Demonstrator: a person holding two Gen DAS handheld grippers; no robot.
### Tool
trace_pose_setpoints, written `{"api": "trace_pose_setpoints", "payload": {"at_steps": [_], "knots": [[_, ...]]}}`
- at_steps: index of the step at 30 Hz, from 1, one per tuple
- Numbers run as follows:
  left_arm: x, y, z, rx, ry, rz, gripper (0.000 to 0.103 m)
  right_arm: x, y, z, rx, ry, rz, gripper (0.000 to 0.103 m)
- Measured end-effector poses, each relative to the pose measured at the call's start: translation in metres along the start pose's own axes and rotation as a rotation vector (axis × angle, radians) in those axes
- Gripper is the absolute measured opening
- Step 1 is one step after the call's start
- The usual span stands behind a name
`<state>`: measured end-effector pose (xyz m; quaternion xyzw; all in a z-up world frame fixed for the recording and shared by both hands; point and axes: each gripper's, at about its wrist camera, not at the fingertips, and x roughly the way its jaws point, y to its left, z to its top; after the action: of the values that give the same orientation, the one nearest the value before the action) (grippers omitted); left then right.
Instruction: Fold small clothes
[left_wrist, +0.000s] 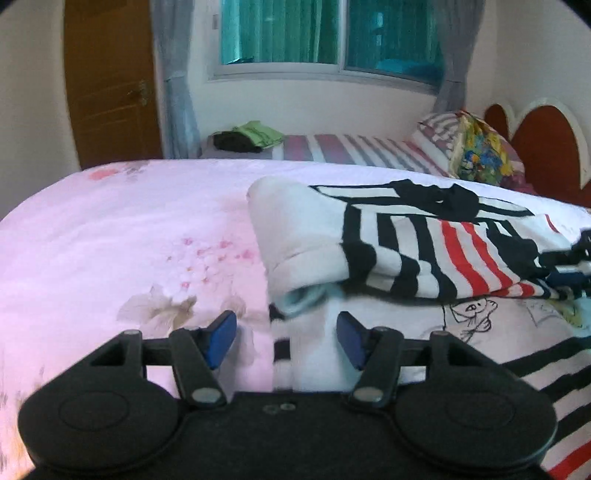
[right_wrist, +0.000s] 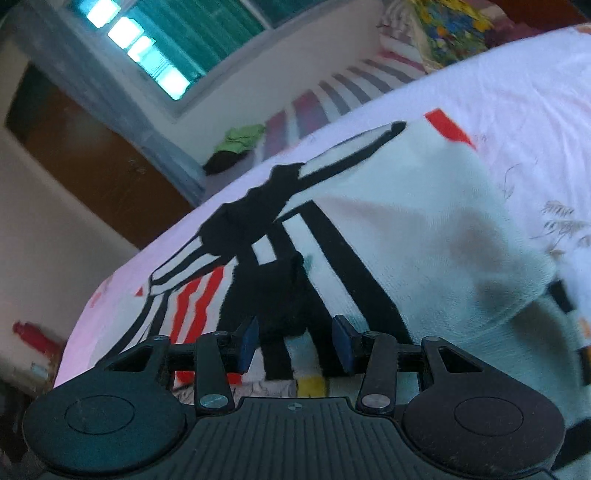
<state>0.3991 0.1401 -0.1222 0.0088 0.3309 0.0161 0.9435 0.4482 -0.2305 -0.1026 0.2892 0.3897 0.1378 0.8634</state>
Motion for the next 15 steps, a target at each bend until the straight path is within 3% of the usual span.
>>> {"api": "trace_pose_setpoints", "payload": {"at_steps": [2, 3, 4, 5, 8, 12, 14, 15], "knots": [[0.012, -0.005, 0.003, 0.049, 0.031, 0.038, 0.057, 0.005, 0.01, 0.001, -0.037, -0.003, -0.038, 0.045], [0.012, -0.002, 0.003, 0.044, 0.039, 0.025, 0.054, 0.008, 0.014, 0.001, -0.056, -0.006, -0.053, 0.044], [0.013, 0.002, 0.005, 0.021, 0.032, -0.005, 0.054, 0.01, 0.018, 0.0, -0.077, -0.011, -0.072, 0.038], [0.015, 0.001, 0.006, 0.006, 0.018, -0.031, 0.054, 0.014, 0.022, 0.001, -0.099, -0.013, -0.086, 0.0], [0.025, -0.004, 0.009, 0.049, 0.028, -0.021, 0.055, 0.007, 0.031, 0.004, -0.179, -0.054, -0.114, 0.0], [0.019, 0.007, 0.006, 0.019, 0.028, -0.049, 0.052, -0.04, 0.028, 0.014, -0.216, -0.203, -0.16, 0.0], [0.015, 0.011, 0.007, 0.003, 0.026, -0.087, 0.044, -0.04, 0.021, 0.012, -0.249, -0.164, -0.2, 0.0], [0.013, 0.01, 0.008, 0.008, 0.014, -0.109, 0.045, -0.038, 0.017, 0.009, -0.245, -0.155, -0.209, 0.0]]}}
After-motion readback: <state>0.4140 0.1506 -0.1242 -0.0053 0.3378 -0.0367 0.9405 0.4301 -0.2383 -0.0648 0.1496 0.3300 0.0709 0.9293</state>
